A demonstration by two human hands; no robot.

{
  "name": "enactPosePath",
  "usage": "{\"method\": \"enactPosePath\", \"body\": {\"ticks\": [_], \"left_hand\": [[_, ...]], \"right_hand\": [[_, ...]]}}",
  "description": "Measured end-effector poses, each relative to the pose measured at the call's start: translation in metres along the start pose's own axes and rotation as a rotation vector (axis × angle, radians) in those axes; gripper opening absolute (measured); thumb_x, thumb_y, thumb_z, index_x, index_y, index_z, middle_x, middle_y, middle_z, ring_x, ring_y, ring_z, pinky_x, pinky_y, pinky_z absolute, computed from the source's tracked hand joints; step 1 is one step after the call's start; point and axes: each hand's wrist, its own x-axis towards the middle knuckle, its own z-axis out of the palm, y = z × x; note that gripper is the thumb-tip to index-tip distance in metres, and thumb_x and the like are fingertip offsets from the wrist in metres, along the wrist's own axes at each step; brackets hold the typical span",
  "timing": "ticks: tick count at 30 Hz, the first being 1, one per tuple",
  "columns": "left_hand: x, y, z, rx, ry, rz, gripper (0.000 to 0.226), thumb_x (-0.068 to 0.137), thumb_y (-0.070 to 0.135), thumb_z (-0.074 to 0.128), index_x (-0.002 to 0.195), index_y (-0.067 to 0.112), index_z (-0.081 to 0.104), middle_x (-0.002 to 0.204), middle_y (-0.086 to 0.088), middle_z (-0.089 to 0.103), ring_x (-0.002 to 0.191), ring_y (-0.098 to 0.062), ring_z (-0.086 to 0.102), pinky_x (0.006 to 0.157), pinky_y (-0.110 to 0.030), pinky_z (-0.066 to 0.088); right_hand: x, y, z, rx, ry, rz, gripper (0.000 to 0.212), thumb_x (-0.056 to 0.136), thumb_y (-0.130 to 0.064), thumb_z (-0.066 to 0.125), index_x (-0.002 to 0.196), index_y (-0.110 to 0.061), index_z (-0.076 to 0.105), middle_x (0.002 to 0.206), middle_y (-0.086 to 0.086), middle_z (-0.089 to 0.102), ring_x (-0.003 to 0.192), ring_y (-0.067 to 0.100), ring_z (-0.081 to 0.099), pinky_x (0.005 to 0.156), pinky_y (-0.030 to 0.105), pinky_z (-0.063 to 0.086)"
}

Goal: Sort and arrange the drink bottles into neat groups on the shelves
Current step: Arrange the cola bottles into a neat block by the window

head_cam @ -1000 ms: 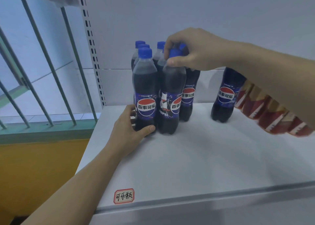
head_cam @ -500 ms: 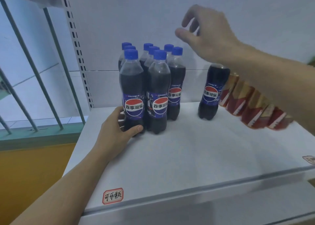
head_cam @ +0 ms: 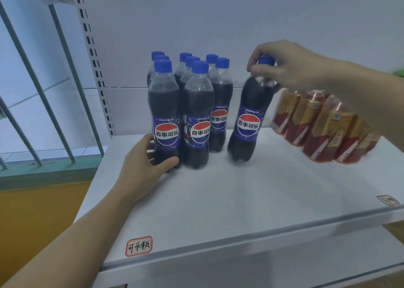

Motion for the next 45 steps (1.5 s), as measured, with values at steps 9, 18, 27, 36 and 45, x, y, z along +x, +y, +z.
{"method": "enactPosePath", "body": {"ticks": [9,18,27,36,45], "left_hand": [[-0.001,0.001,-0.001,0.016,0.008,0.004,0.068,0.076,0.030,0.090,0.135,0.034,0.059,0.117,0.016,0.068,0.101,-0.007,0.069,0.089,-0.030,0.056],[-0.004,0.006,-0.003,0.137,0.086,-0.034,0.072,0.066,0.042,0.093,0.131,0.034,0.064,0.109,0.023,0.071,0.083,0.016,0.066,0.071,-0.004,0.044],[-0.004,0.009,0.003,0.186,0.089,-0.050,0.102,0.064,0.049,0.093,0.149,0.027,0.042,0.122,0.018,0.059,0.100,0.004,0.059,0.086,-0.018,0.046],[-0.008,0.015,0.010,0.359,0.044,-0.051,0.089,0.069,0.043,0.092,0.142,0.022,0.045,0.132,0.012,0.058,0.109,-0.012,0.058,0.081,-0.015,0.043],[-0.012,0.022,0.010,0.423,0.021,-0.035,0.078,0.078,0.041,0.087,0.140,0.021,0.044,0.137,0.002,0.062,0.117,-0.021,0.061,0.094,-0.032,0.048]], "right_hand": [[0.005,-0.039,0.030,-0.027,0.106,-0.213,0.007,0.094,-0.031,0.071,0.093,-0.028,0.065,0.096,-0.008,0.067,0.091,0.019,0.064,0.078,0.034,0.054],[-0.010,-0.018,0.071,0.177,0.308,-0.236,0.037,0.104,-0.028,0.055,0.140,-0.024,0.049,0.126,-0.009,0.058,0.104,0.007,0.060,0.085,0.006,0.045],[-0.059,0.018,0.168,0.675,0.368,-0.092,0.071,0.087,-0.040,0.068,0.146,-0.032,0.028,0.138,-0.005,0.050,0.117,0.009,0.059,0.082,0.023,0.056],[-0.066,0.031,0.185,0.756,0.242,0.058,0.088,0.077,-0.038,0.087,0.146,-0.033,0.032,0.127,-0.014,0.058,0.111,0.002,0.061,0.088,0.032,0.061],[-0.009,-0.061,0.058,-0.187,0.376,-0.565,0.033,0.102,-0.033,0.049,0.131,-0.022,0.060,0.130,0.006,0.058,0.113,0.027,0.055,0.093,0.046,0.042]]}}
